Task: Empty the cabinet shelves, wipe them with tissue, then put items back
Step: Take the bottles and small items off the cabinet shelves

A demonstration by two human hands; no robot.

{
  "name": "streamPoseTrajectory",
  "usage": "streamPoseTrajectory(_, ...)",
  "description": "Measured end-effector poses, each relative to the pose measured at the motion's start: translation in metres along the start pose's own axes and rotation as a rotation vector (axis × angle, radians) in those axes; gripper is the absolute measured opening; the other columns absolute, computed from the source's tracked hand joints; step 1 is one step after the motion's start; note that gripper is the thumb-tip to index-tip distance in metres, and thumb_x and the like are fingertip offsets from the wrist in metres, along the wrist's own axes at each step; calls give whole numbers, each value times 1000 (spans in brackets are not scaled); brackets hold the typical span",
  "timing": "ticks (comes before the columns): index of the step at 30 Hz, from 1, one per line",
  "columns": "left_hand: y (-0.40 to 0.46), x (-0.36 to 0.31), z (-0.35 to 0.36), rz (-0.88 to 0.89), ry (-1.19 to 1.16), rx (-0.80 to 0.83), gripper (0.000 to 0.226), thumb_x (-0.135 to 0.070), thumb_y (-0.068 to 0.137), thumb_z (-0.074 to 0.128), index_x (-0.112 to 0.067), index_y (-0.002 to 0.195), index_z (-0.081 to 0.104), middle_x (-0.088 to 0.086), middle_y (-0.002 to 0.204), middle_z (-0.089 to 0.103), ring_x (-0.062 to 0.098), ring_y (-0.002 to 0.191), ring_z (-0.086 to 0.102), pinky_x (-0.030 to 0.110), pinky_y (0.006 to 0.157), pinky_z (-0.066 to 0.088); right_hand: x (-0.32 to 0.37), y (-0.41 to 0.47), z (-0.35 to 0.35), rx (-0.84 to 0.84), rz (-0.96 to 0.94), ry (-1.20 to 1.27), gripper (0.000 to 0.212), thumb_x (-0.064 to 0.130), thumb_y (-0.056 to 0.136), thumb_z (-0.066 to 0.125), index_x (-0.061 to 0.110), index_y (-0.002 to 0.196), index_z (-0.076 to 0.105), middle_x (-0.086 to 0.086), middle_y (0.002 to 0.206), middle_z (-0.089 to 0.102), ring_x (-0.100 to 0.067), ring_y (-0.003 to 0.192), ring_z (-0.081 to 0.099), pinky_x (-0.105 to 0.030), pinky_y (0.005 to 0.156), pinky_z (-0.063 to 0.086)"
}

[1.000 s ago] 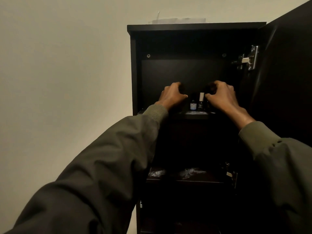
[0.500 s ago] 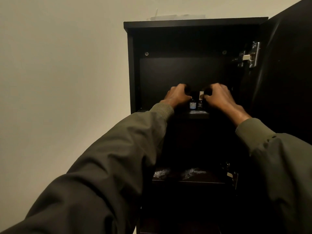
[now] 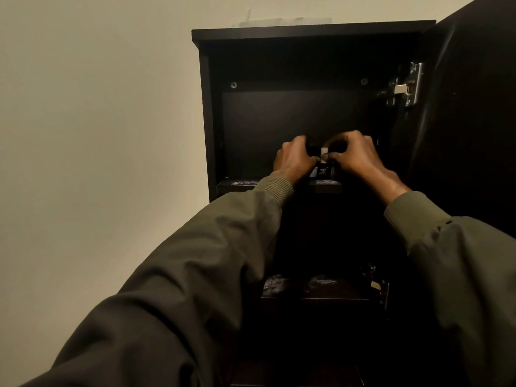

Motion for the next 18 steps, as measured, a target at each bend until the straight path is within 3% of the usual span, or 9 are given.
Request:
streamPoseTrajectory(5, -3, 1, 1, 37, 21, -64, 30, -26, 90, 66, -18, 116, 56, 6, 112, 62, 22, 102, 60, 40, 86, 52, 0, -1, 0, -2, -47, 7, 30, 12, 86, 71, 15, 116, 65, -1, 113, 65, 3, 72, 53, -8, 46, 39)
streamPoseTrajectory(9, -5, 4, 3, 22, 27, -84, 30, -31, 89, 68, -20, 114, 56, 2, 108, 62, 18, 97, 59, 37, 80, 51, 3, -6, 0, -10, -89, 17, 26, 12, 84, 74, 13, 109, 69, 0, 101, 68, 1, 72, 57, -4, 48, 40)
streamPoseTrajectory(14, -10, 6, -5, 35, 3, -142, 29, -32, 87, 69, -21, 113, 60, 1, 108, 66, 17, 97, 61, 33, 77, 50, 7, -9, 0, -1, -121, 19, 22, 13, 85, 72, 15, 107, 70, 0, 100, 68, -6, 88, 62, -7, 59, 40)
streamPoseTrajectory(18, -16, 8, -14, 55, -44, -173, 25, -30, 89, 67, -23, 111, 60, -1, 105, 67, 17, 97, 63, 35, 79, 53, 16, -12, -1, -11, -145, 32, 20, 15, 86, 72, 17, 105, 70, 1, 101, 69, -6, 89, 62, -9, 59, 42)
Point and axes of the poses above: each hand's wrist, its own y-axis towards the middle knuckle, its own z-axis out of the palm, x = y × z, the point moved 2 cm from there along y, towards the middle knuckle
